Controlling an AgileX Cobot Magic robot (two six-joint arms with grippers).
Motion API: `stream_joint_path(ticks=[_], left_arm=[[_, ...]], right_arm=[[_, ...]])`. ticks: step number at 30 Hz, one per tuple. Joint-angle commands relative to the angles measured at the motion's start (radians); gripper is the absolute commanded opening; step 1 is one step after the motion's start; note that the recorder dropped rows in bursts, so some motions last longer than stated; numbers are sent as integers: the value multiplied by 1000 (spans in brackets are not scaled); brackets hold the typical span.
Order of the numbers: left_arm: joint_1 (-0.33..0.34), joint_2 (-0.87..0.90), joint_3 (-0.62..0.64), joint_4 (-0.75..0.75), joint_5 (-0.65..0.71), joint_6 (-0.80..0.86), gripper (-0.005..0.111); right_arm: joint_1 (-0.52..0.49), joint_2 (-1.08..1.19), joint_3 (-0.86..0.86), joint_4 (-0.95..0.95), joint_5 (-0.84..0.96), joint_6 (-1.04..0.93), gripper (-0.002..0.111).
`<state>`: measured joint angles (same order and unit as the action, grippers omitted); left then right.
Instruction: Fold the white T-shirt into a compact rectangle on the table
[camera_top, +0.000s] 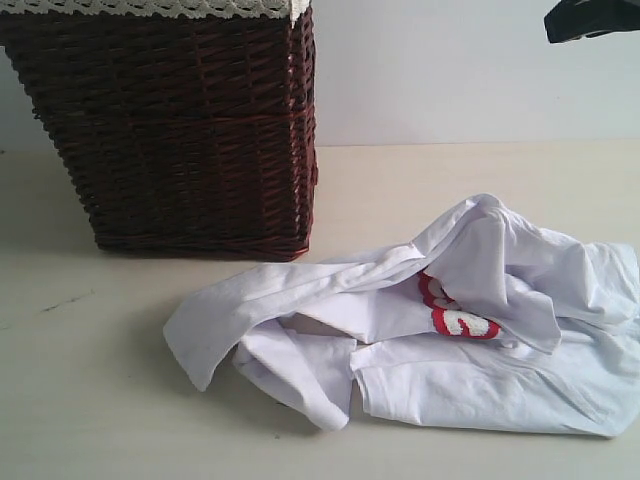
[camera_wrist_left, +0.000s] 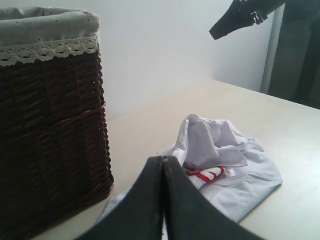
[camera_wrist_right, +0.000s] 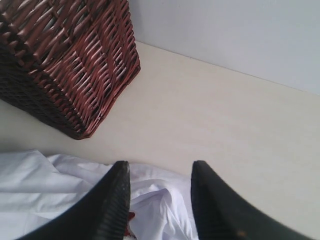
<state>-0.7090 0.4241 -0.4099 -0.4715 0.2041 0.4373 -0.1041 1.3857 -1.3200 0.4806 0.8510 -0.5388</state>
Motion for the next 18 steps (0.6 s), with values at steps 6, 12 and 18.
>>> stream_joint_path(ticks=[6, 12, 18], left_arm=[[61, -22, 13, 48, -35, -33, 0], [178, -30, 19, 265, -58, -313, 0], [266, -157, 173, 274, -363, -337, 0]], right_arm=[[-1, -7, 6, 14, -11, -9, 39], [-1, -7, 6, 14, -11, -9, 39], [-1, -7, 6, 14, -11, -9, 39]])
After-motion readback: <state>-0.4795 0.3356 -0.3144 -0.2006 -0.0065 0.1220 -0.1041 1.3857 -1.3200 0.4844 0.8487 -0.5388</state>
